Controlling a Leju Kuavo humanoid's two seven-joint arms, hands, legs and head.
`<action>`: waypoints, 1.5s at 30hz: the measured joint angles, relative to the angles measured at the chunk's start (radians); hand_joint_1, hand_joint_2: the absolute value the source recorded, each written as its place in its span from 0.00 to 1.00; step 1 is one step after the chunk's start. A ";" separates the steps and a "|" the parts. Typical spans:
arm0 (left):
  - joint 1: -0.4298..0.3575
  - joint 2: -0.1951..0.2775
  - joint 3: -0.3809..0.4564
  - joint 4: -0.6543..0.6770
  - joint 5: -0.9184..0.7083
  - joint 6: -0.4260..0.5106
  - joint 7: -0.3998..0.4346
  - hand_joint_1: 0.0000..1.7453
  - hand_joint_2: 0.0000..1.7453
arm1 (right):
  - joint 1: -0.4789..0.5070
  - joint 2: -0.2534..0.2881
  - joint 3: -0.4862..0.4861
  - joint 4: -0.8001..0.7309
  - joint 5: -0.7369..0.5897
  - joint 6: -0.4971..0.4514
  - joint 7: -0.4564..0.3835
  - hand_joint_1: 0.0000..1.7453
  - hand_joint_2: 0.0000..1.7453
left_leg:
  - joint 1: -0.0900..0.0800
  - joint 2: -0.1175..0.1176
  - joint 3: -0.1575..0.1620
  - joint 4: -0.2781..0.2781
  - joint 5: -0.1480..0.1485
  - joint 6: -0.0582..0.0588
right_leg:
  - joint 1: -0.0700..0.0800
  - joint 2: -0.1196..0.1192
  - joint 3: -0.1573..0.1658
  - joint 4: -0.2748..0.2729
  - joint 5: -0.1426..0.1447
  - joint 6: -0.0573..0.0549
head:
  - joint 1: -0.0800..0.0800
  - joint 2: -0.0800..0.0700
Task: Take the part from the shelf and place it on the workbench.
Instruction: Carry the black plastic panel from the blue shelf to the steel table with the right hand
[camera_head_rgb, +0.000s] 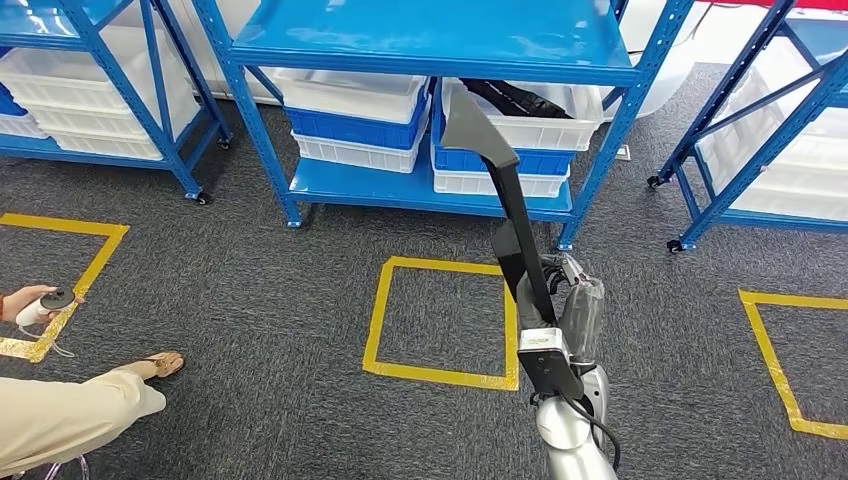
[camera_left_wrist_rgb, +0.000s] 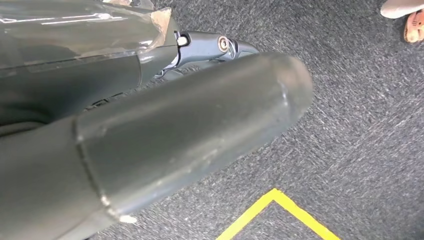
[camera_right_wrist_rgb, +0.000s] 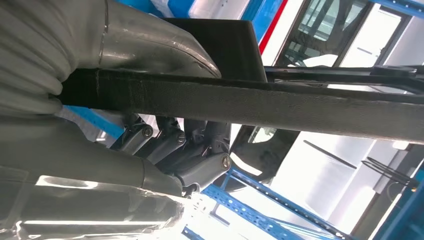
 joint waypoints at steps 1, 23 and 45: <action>0.001 -0.001 0.001 0.000 0.000 0.003 0.000 0.00 0.00 | -0.001 -0.004 0.000 0.006 -0.004 0.000 -0.004 1.00 1.00 | 0.001 0.000 -0.007 0.001 0.005 -0.001 | -0.004 0.000 -0.027 0.068 -0.027 0.002 | 0.000 0.000; 0.020 -0.001 0.026 -0.005 0.036 0.103 0.027 0.00 0.00 | -0.083 0.012 0.041 0.187 -0.088 -0.042 -0.060 1.00 1.00 | 0.004 -0.007 -0.048 0.094 -0.032 -0.026 | -0.001 0.009 0.063 -0.125 0.071 -0.011 | -0.002 0.000; 0.033 -0.039 0.015 -0.007 0.017 0.119 0.080 0.00 0.00 | 0.112 0.055 0.045 -0.061 -0.030 -0.063 -0.016 1.00 1.00 | 0.006 -0.027 -0.131 0.168 -0.045 -0.059 | -0.017 0.000 0.110 -0.141 0.043 -0.021 | -0.006 0.000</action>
